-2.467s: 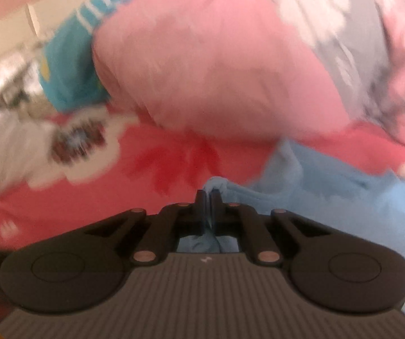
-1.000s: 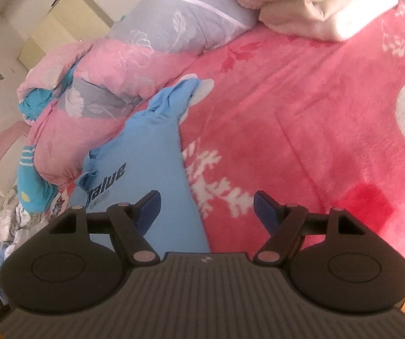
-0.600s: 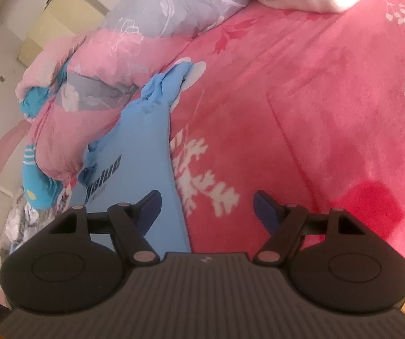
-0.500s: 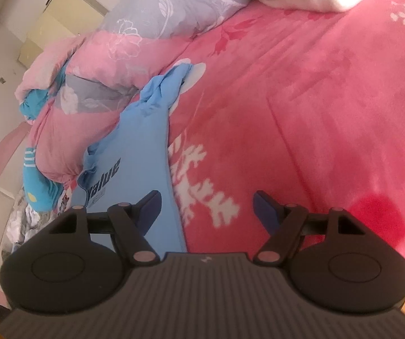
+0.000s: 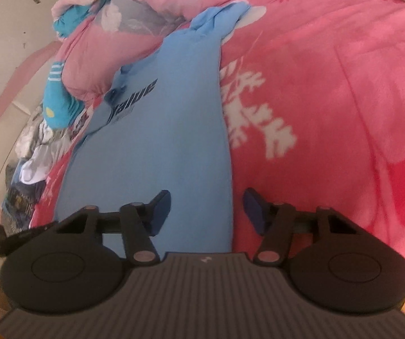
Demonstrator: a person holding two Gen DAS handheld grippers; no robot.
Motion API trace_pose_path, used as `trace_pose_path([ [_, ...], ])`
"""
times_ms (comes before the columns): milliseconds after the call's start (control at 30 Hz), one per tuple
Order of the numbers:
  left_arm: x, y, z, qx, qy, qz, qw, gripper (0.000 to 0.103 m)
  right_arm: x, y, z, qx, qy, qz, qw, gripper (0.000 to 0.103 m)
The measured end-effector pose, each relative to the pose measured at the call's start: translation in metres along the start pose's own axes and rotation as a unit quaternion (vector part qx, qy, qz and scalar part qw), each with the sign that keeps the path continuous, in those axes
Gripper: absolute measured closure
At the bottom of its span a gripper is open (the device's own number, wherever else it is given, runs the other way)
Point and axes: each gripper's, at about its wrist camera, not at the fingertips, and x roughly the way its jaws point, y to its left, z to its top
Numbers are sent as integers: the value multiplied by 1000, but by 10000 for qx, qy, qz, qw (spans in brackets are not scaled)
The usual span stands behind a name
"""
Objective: Fold clothes
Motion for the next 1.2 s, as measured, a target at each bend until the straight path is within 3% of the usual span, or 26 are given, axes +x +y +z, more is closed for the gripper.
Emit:
trace_pose_path([
  [133, -3, -5, -5, 61, -86, 99, 9999, 87, -7, -5, -6, 129, 10, 9, 9999, 72],
  [200, -3, -7, -6, 64, -105, 179, 9998, 90, -9, -7, -10, 192, 14, 34, 9998, 82],
  [233, -3, -9, -6, 67, -103, 238, 9996, 96, -9, -9, -13, 253, 30, 32, 9997, 96],
  [267, -4, -10, -5, 54, -90, 242, 9997, 99, -9, -10, -14, 314, 4, 54, 9995, 99],
  [600, -35, -3, -7, -331, -49, -133, 9994, 100, -44, 1, -25, 268, -552, 249, 9978, 102],
  [1000, -69, 5, -35, -431, -95, -587, 9973, 100, -83, 20, -55, -125, -541, 82, 9984, 102],
  [1200, -77, 14, -50, -390, -35, -574, 9976, 100, -108, 22, -62, -285, -543, -186, 9979, 102],
])
